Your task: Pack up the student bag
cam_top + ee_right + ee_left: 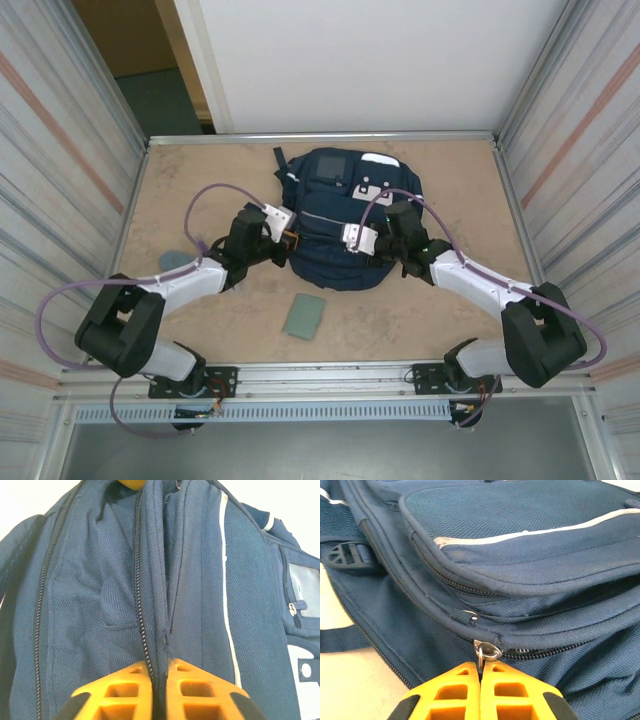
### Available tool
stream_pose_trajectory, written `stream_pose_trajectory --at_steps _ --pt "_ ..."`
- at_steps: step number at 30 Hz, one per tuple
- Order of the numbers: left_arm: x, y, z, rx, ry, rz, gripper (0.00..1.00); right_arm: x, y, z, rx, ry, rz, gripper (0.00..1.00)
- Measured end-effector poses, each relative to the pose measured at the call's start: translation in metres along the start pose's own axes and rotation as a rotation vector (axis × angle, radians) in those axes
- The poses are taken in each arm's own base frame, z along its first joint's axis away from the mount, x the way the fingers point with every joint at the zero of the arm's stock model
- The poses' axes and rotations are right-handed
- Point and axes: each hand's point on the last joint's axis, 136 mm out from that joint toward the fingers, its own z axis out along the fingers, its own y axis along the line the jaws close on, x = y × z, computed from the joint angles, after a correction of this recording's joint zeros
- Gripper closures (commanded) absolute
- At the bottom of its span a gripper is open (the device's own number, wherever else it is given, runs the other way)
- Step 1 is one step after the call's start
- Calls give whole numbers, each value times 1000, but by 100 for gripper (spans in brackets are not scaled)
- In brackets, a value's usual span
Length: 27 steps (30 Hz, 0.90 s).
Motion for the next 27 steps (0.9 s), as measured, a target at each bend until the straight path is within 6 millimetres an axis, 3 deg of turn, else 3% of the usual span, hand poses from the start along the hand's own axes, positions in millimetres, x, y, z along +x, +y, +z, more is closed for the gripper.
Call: stream_pose_trajectory --at_steps 2,5,9,12,15,16,18,20,27 --pt "-3 -12 1 41 -2 -4 100 -1 3 0 -17 -11 37 67" --pt "-13 -42 2 127 -10 15 100 -11 8 -3 -38 -45 57 63" --pt "-30 -83 -2 255 -33 26 100 -35 14 -14 -48 -113 33 60" --pt "-32 -99 -4 315 -33 19 100 -44 16 -17 -38 -129 13 60" --pt "-31 -104 -4 341 -22 -3 100 -42 15 -16 -25 -110 -1 66" --pt "-30 -105 -3 347 -19 -9 100 -41 16 -15 -21 -103 -6 71" --pt "-29 -106 -2 355 -15 -23 100 -39 16 -13 -8 -83 -39 92" --pt "-27 -106 -2 357 -7 -25 100 -37 16 -12 7 -69 -48 99" --pt "-23 -88 -3 258 6 55 100 -34 17 -14 27 -55 -71 100"
